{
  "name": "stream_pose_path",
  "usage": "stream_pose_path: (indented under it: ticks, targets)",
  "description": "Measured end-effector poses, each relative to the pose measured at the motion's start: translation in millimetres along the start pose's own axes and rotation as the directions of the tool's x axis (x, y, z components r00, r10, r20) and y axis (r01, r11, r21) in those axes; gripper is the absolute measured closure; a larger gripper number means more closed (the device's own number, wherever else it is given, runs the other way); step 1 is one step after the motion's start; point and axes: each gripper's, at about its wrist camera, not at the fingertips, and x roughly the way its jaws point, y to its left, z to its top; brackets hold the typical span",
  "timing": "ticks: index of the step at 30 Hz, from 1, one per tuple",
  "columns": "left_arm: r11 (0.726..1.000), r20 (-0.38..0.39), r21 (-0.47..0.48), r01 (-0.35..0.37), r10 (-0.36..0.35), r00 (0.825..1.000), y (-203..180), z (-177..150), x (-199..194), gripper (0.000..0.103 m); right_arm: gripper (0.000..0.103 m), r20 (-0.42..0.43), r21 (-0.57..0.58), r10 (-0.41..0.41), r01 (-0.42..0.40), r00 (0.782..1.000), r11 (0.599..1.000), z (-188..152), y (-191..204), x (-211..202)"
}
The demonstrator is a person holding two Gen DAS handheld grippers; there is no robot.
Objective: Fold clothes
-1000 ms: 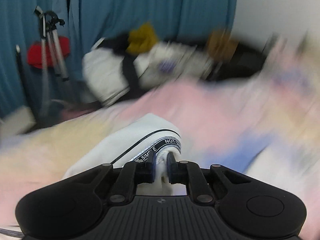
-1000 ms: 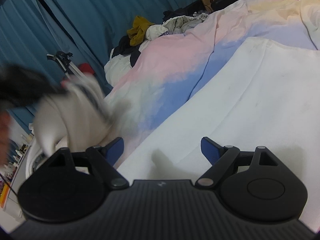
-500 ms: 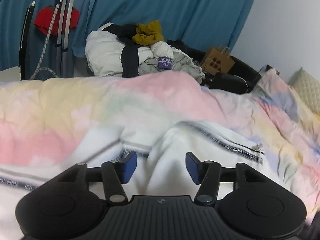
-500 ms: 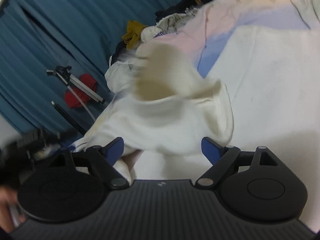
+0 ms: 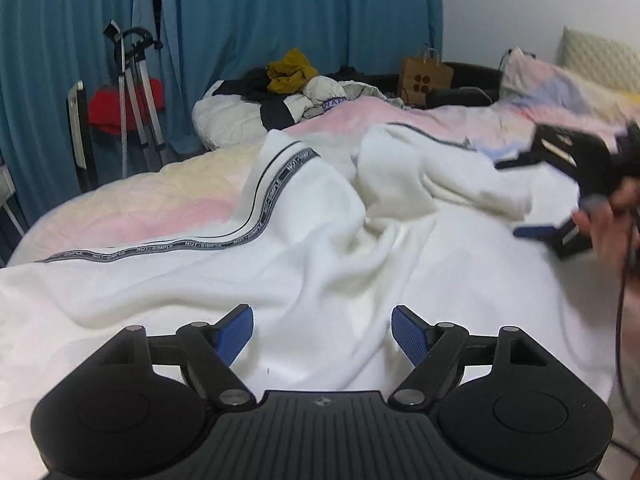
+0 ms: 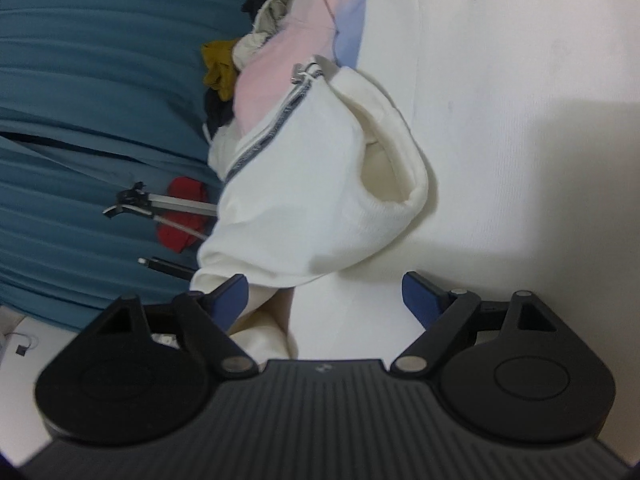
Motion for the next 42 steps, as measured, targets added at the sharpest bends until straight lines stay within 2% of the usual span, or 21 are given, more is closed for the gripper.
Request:
stream_pose_path:
  ticks: [2, 5, 7, 9, 11, 13, 16, 17, 19, 20, 22, 24, 26, 29, 31, 34, 36, 38, 39, 41, 42]
  targets:
    - [0.999, 0.002, 0.038, -0.035, 0.035, 0.999, -6, -3, 4, 0.025, 0.017, 0.018, -0.007, -0.023, 0.023, 1.0, 1.0, 8, 4, 7]
    - [0.995, 0.009, 0.068, -0.077, 0.077, 0.997, -9, -5, 15, 0.033, 0.038, 0.069, -0.053, -0.099, 0.103, 0.993, 0.993, 29, 10, 18]
    - [0.998, -0.007, -0.016, -0.056, 0.056, 0.998, 6, -7, 22, 0.038, 0.071, 0.116, -0.052, -0.13, 0.137, 0.985, 0.989, 42, 13, 22]
    - [0.994, -0.019, -0.11, -0.022, 0.02, 1.0, 22, -10, 28, 0.04, 0.078, 0.146, -0.065, -0.172, 0.183, 0.974, 0.981, 57, 24, 30]
    - [0.986, -0.016, -0.164, 0.004, -0.007, 1.0, 31, -12, 29, 0.04, 0.084, 0.179, -0.176, -0.223, 0.254, 0.958, 0.951, 70, 54, 40]
    - [0.986, -0.002, -0.167, 0.02, -0.02, 1.0, 33, -12, 26, 0.04, 0.086, 0.232, -0.303, -0.227, 0.292, 0.946, 0.907, 83, 97, 50]
    - [0.985, 0.049, -0.155, 0.071, -0.064, 0.997, 34, -13, 21, 0.041, 0.088, 0.292, -0.451, -0.157, 0.281, 0.943, 0.848, 104, 172, 60]
    - [0.984, 0.071, -0.15, 0.093, -0.083, 0.994, 33, -14, 19, 0.039, 0.088, 0.302, -0.476, -0.109, 0.249, 0.947, 0.843, 111, 196, 59]
    - [0.981, 0.112, -0.137, 0.134, -0.12, 0.987, 33, -15, 16, 0.037, 0.088, 0.321, -0.48, 0.075, 0.094, 0.944, 0.872, 129, 238, 47]
    - [0.982, 0.112, -0.127, 0.14, -0.126, 0.986, 31, -15, 16, 0.037, 0.088, 0.342, -0.508, 0.156, 0.043, 0.927, 0.861, 136, 255, 38]
    - [0.98, 0.121, -0.107, 0.169, -0.156, 0.98, 28, -14, 17, 0.037, 0.088, 0.388, -0.595, 0.257, 0.028, 0.885, 0.803, 146, 282, 18]
    - [0.979, 0.122, -0.097, 0.181, -0.169, 0.978, 26, -14, 18, 0.037, 0.088, 0.435, -0.614, 0.262, 0.071, 0.862, 0.786, 161, 282, 7]
    - [0.978, 0.116, -0.101, 0.184, -0.172, 0.978, 25, -15, 20, 0.036, 0.088, 0.493, -0.589, 0.201, 0.155, 0.847, 0.793, 180, 260, 2]
    - [0.977, 0.093, -0.123, 0.173, -0.162, 0.982, 29, -18, 24, 0.035, 0.088, 0.549, -0.482, -0.027, 0.343, 0.835, 0.806, 208, 189, 11]
    - [0.977, 0.076, -0.141, 0.163, -0.153, 0.985, 32, -20, 27, 0.034, 0.088, 0.55, -0.398, -0.198, 0.462, 0.812, 0.792, 222, 135, 20]
    - [0.972, 0.065, -0.165, 0.167, -0.158, 0.985, 37, -20, 31, 0.03, 0.088, 0.496, -0.28, -0.401, 0.579, 0.77, 0.765, 235, 59, 27]
    - [0.97, 0.062, -0.177, 0.168, -0.16, 0.985, 40, -18, 32, 0.03, 0.085, 0.466, -0.243, -0.453, 0.602, 0.76, 0.761, 233, 26, 27]
    - [0.967, 0.06, -0.191, 0.172, -0.163, 0.985, 43, -16, 34, 0.029, 0.083, 0.437, -0.249, -0.448, 0.583, 0.78, 0.773, 229, 10, 24]
    - [0.965, 0.058, -0.196, 0.172, -0.163, 0.985, 44, -14, 35, 0.029, 0.078, 0.433, -0.26, -0.44, 0.576, 0.787, 0.775, 226, 10, 21]
    - [0.964, 0.053, -0.204, 0.172, -0.165, 0.985, 45, -11, 36, 0.029, 0.066, 0.435, -0.296, -0.432, 0.578, 0.79, 0.76, 216, 12, 16]
    - [0.963, 0.053, -0.208, 0.172, -0.164, 0.985, 46, -10, 36, 0.029, 0.047, 0.436, -0.319, -0.429, 0.581, 0.791, 0.749, 209, 16, 13]
